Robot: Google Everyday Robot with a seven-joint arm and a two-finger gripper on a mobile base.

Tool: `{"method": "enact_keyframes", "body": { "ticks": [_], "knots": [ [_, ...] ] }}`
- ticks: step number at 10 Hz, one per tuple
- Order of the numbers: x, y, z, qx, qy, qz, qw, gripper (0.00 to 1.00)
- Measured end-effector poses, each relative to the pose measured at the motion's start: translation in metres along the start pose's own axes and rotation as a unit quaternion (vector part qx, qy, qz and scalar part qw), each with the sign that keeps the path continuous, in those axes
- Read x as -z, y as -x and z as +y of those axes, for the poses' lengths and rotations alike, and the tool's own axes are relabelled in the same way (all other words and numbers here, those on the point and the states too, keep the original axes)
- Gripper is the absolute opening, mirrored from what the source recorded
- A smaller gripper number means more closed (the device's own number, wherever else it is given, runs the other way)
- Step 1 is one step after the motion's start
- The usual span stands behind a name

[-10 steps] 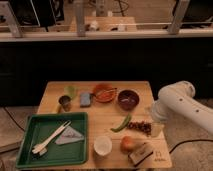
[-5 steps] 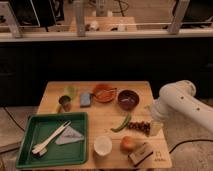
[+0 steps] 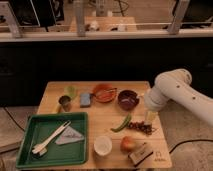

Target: Place fork in table surface

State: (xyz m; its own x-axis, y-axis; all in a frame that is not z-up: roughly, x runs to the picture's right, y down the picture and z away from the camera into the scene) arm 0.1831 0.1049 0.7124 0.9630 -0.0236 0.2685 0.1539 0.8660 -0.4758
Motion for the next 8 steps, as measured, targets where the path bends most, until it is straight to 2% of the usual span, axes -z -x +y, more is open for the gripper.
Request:
{"method": "enact_keyframes", "body": {
  "ticks": [3, 6, 8],
  "knots": [
    [0.001, 0.03, -0.027, 0.031, -0.014, -0.008, 0.9994, 0.8],
    [-0.004, 0.066, -0.056, 0.047, -0.022, -0.015, 0.9985, 0.8],
    [-0.007, 0.081, -0.07, 0.051, -0.025, -0.019, 0.9982, 0.8]
  ]
}}
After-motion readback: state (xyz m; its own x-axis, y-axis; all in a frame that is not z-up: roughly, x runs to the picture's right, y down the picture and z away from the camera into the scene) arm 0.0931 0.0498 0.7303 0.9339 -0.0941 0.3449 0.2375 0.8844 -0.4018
